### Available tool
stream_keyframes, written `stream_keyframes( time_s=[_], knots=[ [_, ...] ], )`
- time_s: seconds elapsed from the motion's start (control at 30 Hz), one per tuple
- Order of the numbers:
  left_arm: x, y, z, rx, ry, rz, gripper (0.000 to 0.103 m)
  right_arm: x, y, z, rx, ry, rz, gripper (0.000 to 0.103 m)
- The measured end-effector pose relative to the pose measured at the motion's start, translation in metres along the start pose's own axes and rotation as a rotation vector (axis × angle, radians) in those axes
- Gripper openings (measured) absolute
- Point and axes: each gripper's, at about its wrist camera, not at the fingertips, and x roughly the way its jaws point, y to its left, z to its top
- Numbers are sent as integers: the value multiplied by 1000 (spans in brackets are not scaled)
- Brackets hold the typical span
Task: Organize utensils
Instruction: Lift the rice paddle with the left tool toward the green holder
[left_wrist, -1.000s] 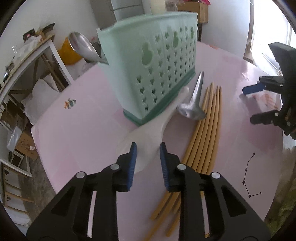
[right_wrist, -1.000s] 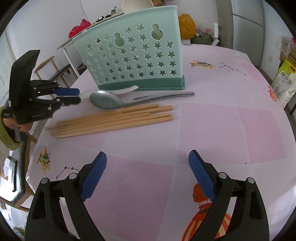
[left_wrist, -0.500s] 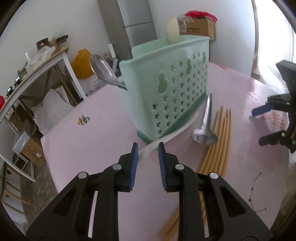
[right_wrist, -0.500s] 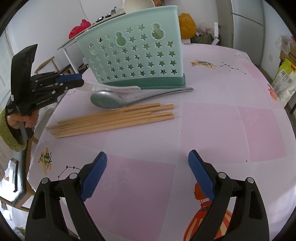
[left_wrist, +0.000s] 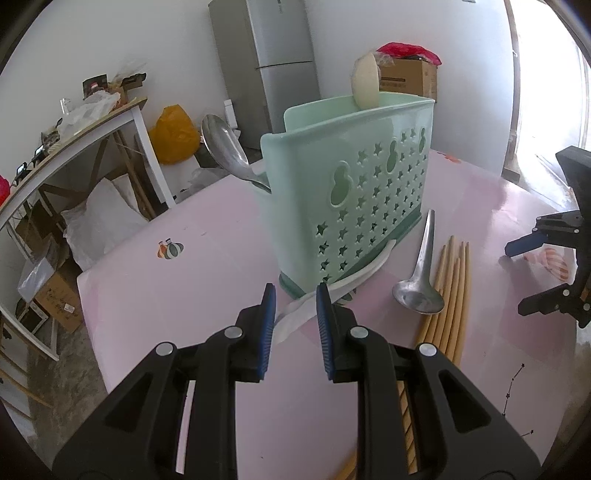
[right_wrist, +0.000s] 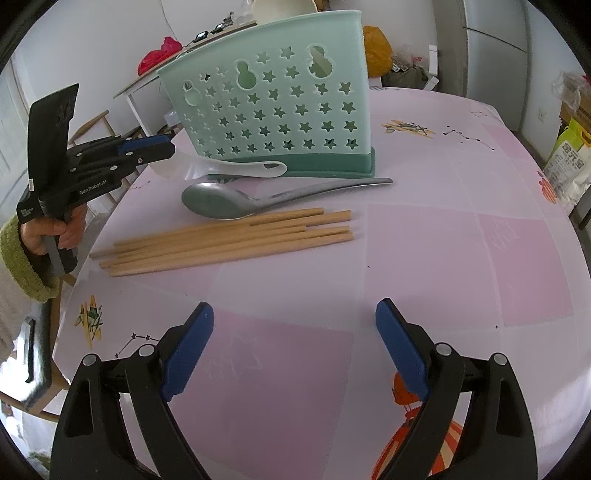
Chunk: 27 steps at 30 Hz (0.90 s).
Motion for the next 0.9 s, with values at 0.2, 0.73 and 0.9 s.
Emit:
stream_keyframes(
  time_s=[0.2,0.73,0.9],
  knots=[
    [7,4,-3,19,22,-7,27,0,2,1,-6,7,-4,87],
    [6,-4,-18,61,46,-41,6,-9,15,27,-60,-55,2,64],
    [-10,-9,-17,13,27,-47,4,-8,49,50,-194,-108,23,47]
  ],
)
